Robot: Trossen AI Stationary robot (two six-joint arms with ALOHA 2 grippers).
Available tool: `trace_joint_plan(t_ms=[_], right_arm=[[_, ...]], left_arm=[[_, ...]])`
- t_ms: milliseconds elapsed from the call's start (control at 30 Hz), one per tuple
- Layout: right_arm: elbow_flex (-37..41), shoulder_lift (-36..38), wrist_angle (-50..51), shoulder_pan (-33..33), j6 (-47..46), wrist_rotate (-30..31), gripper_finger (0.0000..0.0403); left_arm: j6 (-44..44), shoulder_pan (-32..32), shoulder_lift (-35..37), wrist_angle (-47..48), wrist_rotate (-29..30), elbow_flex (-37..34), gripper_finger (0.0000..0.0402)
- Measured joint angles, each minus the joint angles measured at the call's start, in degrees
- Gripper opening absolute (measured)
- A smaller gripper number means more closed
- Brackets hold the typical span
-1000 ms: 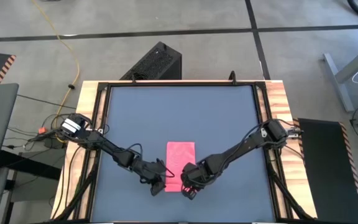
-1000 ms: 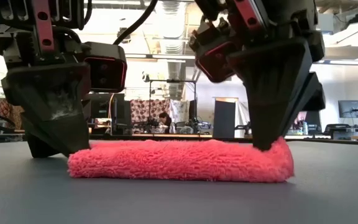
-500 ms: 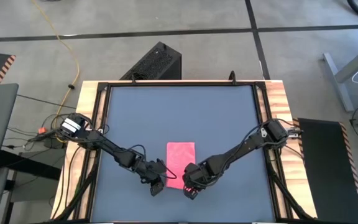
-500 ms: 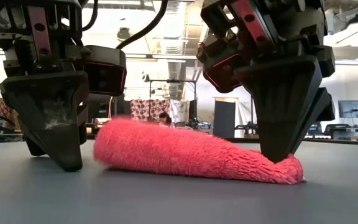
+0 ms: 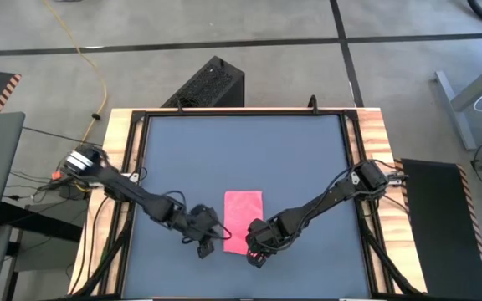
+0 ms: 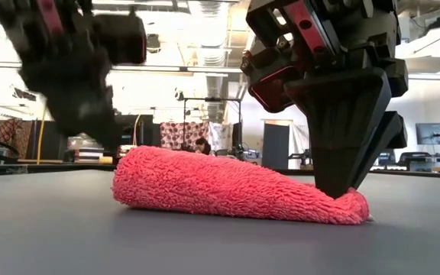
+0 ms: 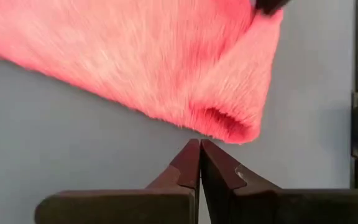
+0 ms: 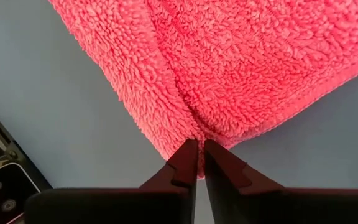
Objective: Roll towel
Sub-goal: Roll the pink towel
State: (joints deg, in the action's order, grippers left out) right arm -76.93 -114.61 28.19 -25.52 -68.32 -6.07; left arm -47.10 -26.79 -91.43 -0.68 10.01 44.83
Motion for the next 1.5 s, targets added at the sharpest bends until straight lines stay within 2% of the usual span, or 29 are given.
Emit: trace_joint_plan(t_ms=[100,167,233,333,500,733,933,1200,1333,1500], right_arm=[[0.0,0.0,-0.3,0.0,0.6,0.1,0.0055],[0.0,0.0,-0.5,0.0,0.7,0.2,0.0055],[0.0,0.0,-0.5,0.0,0.9,0.2,0.0056],[0.0,0.0,-0.7,0.0,1.1,0.3,0.0056],[0.0,-0.1,-0.9,0.0,1.3,0.4,0.0056],[0.0,-0.1,-0.9,-0.4,1.0,0.7,0.0056],[0.0,-0.1,-0.9,-1.1,0.7,1.9,0.0056],[0.0,-0.1,-0.9,-1.2,0.7,3.0,0.0056],[0.0,-0.1,-0.9,-1.2,0.8,3.1,0.0056],[0.0,-0.1,-0.9,-1.4,0.9,3.2,0.0056]], left_arm=[[3.2,-0.3,4.9,5.6,6.0,0.5,0.0],[4.6,0.3,7.5,6.0,9.4,0.6,0.0],[5.5,1.9,8.8,5.3,10.4,0.8,0.0],[5.8,4.9,8.1,4.8,5.5,0.7,0.0],[6.3,8.1,3.0,-3.2,-10.2,0.7,0.0],[1.7,8.3,-1.6,-14.6,-20.2,0.7,0.0011],[-0.3,8.6,-1.7,-10.9,-20.7,0.7,0.0065],[-6.9,9.6,-1.6,-8.9,-17.7,0.7,0.0142],[-10.7,10.2,-4.1,-10.7,-22.0,0.7,0.0155],[-17.5,10.0,-10.1,-19.0,-27.9,0.7,0.0149]])
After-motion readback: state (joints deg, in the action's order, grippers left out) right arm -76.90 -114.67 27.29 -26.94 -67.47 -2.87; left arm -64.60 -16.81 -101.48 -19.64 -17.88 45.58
